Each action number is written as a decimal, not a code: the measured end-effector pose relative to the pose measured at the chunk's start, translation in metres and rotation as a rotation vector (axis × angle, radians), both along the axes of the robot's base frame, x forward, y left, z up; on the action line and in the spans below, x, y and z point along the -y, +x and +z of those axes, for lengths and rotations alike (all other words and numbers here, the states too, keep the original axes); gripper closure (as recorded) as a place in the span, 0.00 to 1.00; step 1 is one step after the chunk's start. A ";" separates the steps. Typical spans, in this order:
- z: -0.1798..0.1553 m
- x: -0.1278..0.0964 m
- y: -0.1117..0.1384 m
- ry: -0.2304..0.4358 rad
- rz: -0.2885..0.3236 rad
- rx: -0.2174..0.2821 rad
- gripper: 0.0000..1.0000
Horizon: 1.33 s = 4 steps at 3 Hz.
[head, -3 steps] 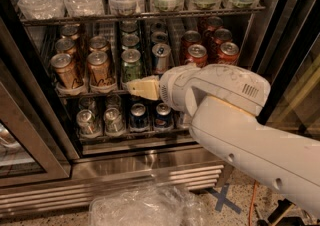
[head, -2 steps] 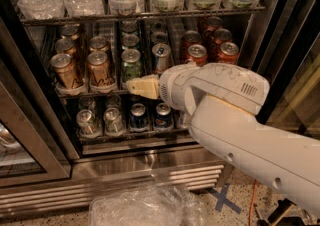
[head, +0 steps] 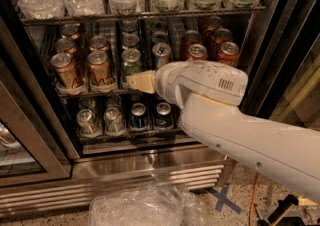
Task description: Pick redbull can from middle shelf of fridge
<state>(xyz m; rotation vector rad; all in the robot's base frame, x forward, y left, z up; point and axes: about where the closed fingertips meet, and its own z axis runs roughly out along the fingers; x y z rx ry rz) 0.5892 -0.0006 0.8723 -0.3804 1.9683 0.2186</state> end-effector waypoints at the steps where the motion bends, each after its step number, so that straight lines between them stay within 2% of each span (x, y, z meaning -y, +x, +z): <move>1: -0.009 -0.008 0.013 0.016 -0.041 0.010 0.00; 2: -0.021 -0.018 0.021 -0.040 -0.056 0.057 0.00; 3: -0.023 -0.025 0.029 -0.134 -0.054 0.152 0.00; 4: -0.022 -0.024 0.028 -0.170 -0.034 0.161 0.00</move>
Offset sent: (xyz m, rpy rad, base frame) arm 0.0350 0.0325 -0.0328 0.0183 -0.1492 -0.1459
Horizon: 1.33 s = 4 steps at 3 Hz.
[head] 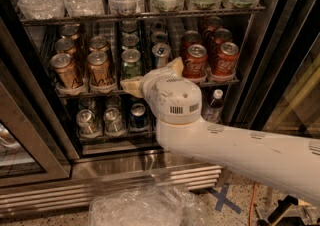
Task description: Pick redbull can from middle shelf of fridge
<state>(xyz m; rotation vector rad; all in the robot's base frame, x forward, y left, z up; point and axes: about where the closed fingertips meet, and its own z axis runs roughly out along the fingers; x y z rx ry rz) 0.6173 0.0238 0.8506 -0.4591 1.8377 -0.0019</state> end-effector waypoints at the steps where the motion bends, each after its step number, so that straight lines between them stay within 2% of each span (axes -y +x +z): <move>1: 0.000 0.000 0.000 0.000 0.000 0.000 0.00; 4: -0.003 0.009 -0.009 -0.015 -0.029 0.005 0.00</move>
Offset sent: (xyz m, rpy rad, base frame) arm -0.0122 -0.0090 0.0028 0.0739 0.0147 -0.0380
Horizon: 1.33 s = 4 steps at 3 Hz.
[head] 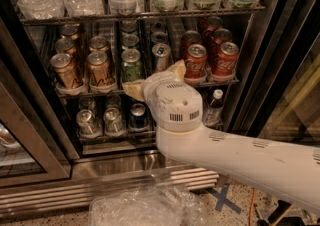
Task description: Pick redbull can from middle shelf of fridge
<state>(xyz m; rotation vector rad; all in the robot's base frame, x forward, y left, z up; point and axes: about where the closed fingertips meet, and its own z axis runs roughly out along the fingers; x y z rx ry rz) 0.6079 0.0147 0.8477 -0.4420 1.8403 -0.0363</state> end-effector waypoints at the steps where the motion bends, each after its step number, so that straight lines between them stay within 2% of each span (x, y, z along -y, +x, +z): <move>1: -0.002 0.002 0.001 -0.002 -0.010 0.004 0.19; 2: -0.001 0.006 0.002 -0.004 -0.023 0.015 0.24; 4: 0.001 0.016 0.006 -0.009 -0.054 0.033 0.26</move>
Offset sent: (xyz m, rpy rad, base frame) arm 0.0026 -0.0118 -0.0013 0.0788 -0.0086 -0.0683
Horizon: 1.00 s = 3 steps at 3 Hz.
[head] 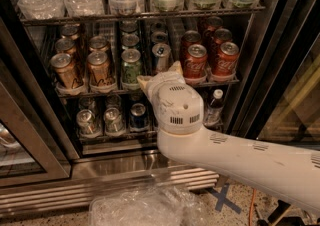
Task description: Pick redbull can from middle shelf of fridge
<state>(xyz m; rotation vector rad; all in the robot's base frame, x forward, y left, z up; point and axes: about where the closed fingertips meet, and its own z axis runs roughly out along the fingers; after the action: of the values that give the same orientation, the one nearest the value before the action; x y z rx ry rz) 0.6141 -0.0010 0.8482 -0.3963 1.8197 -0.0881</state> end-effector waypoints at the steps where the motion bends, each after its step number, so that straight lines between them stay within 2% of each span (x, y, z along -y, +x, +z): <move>1: -0.003 0.001 0.004 0.015 0.001 0.001 0.26; 3: -0.004 -0.003 0.019 0.032 0.020 0.020 0.27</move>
Offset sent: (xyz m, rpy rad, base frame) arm 0.0175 0.0019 -0.0083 0.1140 0.0031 -0.0052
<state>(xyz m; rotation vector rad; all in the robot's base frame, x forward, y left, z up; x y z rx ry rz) 0.6332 0.0024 0.8446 -0.3896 1.7948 -0.0495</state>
